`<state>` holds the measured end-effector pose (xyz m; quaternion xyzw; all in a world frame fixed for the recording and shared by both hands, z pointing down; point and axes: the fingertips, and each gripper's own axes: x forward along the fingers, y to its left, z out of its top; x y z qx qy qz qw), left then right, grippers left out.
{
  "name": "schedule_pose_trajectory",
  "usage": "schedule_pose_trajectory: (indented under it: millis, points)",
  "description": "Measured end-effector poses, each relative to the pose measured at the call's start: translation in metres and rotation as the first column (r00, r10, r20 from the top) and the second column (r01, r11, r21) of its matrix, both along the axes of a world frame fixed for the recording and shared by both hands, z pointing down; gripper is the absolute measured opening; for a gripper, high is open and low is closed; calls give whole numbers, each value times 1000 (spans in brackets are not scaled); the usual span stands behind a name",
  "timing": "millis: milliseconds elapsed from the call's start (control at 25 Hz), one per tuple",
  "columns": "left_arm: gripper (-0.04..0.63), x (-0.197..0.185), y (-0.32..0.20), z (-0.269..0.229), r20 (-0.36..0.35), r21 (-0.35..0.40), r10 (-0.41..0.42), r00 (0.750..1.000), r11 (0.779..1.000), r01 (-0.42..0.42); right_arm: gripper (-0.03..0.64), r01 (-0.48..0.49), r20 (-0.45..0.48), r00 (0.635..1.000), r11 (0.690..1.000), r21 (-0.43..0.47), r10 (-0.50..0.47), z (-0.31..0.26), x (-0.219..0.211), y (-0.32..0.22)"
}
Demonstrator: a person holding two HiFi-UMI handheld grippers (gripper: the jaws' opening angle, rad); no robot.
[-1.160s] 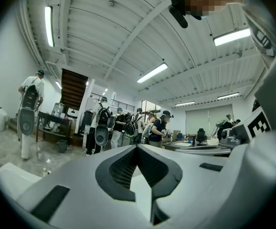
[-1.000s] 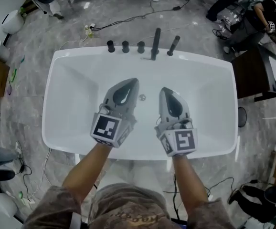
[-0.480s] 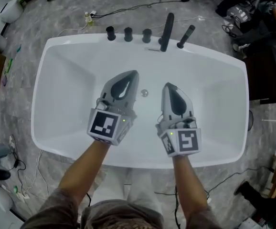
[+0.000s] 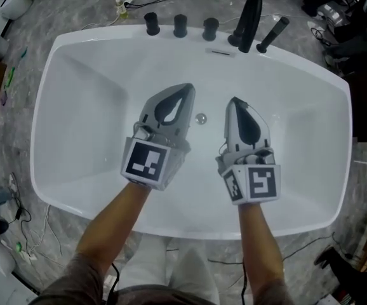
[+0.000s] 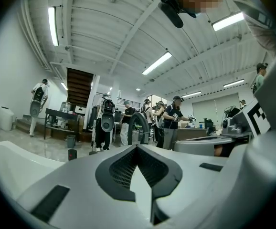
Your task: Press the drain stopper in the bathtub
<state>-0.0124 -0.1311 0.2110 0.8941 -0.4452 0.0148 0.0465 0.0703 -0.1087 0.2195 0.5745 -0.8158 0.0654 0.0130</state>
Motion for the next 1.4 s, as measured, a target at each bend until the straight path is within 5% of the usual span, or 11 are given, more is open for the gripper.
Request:
schedule_pose_trajectory:
  millis: [1080, 1400]
  points:
    - [0, 3, -39, 197, 0, 12, 20, 1000, 1000, -20, 0, 15, -25, 1000, 1000, 6, -15, 200, -22, -44]
    - [0, 16, -51, 262, -16, -24, 15, 1000, 1000, -15, 0, 26, -42, 999, 997, -67, -29, 275, -16, -47]
